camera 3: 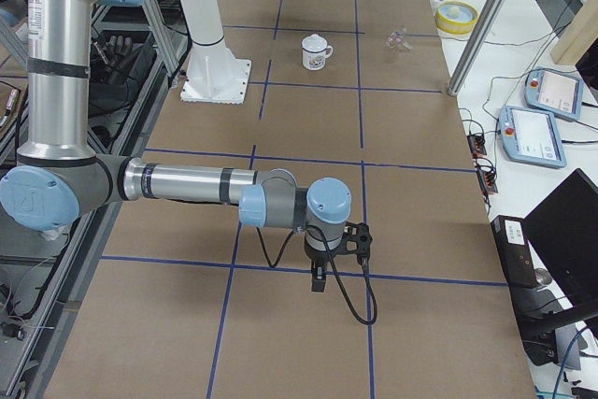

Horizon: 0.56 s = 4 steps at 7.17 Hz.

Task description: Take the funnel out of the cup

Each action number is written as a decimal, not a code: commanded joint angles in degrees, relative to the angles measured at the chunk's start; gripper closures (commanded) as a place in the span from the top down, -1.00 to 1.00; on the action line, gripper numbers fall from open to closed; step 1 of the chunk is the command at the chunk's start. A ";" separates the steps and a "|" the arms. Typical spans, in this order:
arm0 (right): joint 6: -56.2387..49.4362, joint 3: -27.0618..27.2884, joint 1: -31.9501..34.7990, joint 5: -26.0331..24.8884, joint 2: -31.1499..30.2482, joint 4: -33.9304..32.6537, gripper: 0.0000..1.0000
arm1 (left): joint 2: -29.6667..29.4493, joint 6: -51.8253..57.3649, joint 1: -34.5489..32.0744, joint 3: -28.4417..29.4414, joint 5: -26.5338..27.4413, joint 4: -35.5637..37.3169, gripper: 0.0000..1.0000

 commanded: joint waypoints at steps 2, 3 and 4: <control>0.00 -0.08 0.00 0.00 0.00 0.00 1.00 | 0.01 -0.13 0.01 -0.20 0.81 0.03 1.00; 0.00 0.01 0.00 0.00 0.00 0.00 1.00 | -0.08 0.05 0.01 -0.29 0.72 -0.06 1.00; 0.00 0.01 0.00 0.00 0.00 0.00 1.00 | -0.08 0.39 0.01 -0.38 0.90 -0.06 1.00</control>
